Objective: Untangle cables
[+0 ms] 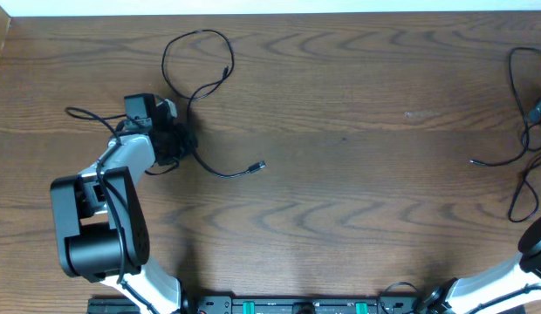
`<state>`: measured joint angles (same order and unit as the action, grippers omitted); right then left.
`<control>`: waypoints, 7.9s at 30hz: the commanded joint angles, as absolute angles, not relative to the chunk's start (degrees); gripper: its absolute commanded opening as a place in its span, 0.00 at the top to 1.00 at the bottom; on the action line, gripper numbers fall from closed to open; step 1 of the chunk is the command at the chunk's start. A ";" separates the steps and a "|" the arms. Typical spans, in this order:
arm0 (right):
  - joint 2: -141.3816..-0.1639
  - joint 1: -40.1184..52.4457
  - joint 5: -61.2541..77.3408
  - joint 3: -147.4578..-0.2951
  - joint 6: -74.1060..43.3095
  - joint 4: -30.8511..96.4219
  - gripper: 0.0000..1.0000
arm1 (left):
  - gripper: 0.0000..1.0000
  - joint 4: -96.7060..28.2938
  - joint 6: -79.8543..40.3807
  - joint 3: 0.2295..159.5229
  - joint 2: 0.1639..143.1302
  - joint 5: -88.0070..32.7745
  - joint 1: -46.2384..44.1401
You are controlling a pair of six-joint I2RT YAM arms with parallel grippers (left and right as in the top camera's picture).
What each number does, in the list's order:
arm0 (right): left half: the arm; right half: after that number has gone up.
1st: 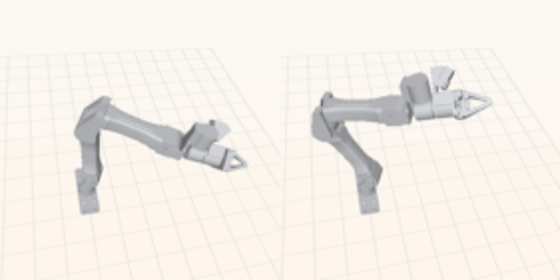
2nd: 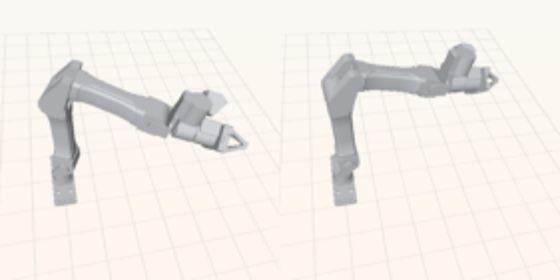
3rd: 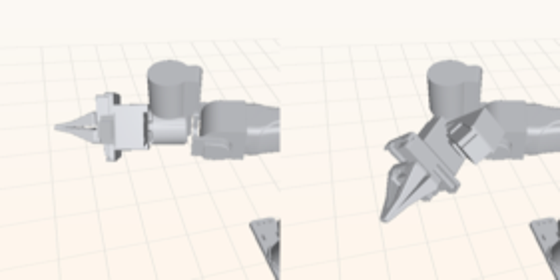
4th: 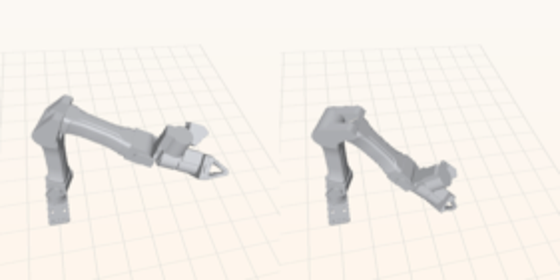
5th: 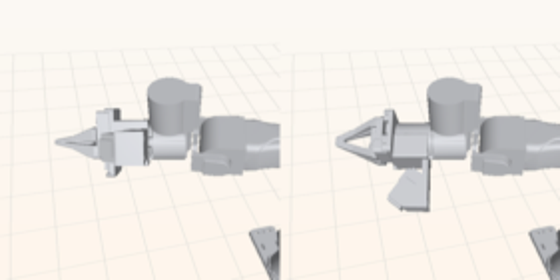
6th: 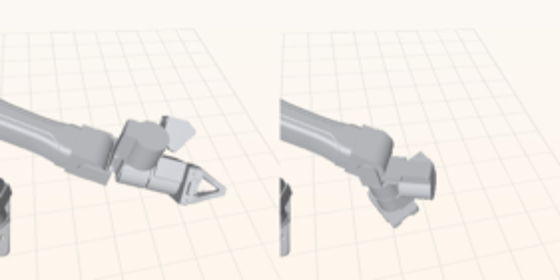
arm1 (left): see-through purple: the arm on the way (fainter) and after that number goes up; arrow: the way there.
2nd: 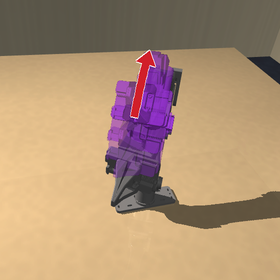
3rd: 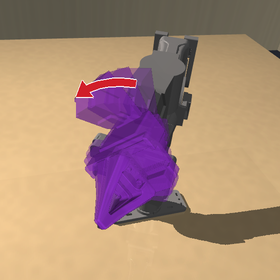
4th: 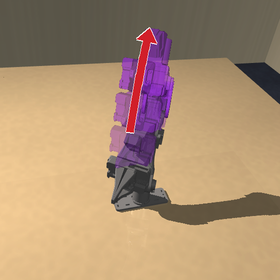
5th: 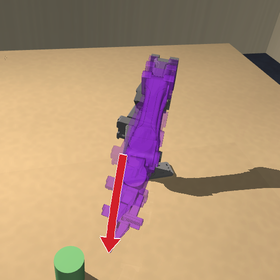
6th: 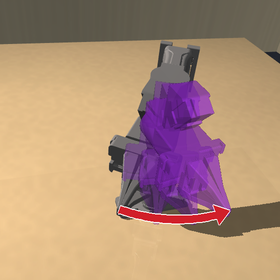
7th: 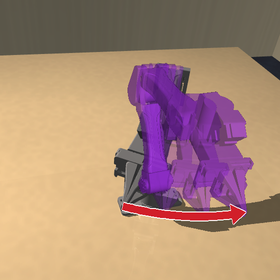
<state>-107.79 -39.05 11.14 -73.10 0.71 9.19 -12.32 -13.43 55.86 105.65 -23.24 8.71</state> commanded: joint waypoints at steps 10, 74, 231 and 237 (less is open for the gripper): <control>-104.88 -26.74 33.39 -73.08 11.31 15.68 0.01 | 0.92 -2.76 -12.53 54.57 107.02 -23.18 -3.46; -116.55 7.20 37.69 -72.25 59.53 19.92 0.02 | 0.36 -7.88 -16.14 54.57 94.67 -12.03 -21.54; -81.01 -1.17 10.26 -72.25 1.34 43.94 0.01 | 0.09 -17.98 -7.53 54.57 69.23 3.92 -21.61; -81.01 -0.30 10.24 -72.25 1.34 44.84 0.01 | 0.08 -17.98 -7.53 54.57 69.23 3.92 -21.61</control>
